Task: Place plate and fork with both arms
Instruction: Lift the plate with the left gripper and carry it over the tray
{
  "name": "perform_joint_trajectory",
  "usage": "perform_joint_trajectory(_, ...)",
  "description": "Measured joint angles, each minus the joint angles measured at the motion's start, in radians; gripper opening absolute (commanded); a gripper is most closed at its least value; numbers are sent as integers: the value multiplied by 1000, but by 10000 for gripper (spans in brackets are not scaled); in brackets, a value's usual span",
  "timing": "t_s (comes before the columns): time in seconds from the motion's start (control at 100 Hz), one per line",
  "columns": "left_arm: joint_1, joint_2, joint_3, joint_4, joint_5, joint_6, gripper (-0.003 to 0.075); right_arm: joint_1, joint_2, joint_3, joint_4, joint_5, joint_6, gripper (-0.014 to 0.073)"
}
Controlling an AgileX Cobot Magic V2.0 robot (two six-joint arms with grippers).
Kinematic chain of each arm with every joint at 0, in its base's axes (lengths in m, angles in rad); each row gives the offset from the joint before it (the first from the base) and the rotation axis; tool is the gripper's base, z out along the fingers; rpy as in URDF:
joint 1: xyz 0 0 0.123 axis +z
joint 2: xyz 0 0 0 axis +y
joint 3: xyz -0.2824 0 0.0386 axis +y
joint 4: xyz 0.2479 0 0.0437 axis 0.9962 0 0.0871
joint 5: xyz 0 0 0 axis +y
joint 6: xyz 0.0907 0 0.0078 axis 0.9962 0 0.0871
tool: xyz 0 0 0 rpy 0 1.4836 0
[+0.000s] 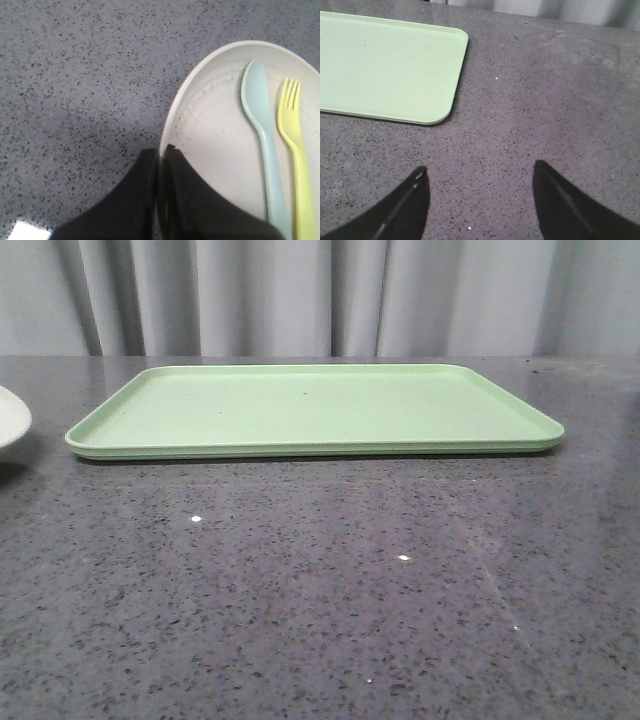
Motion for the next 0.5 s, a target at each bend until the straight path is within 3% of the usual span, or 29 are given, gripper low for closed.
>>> perform_joint_trajectory(0.5, 0, 0, -77, -229, 24, 77, -7, 0, 0, 0, 0, 0, 0, 458)
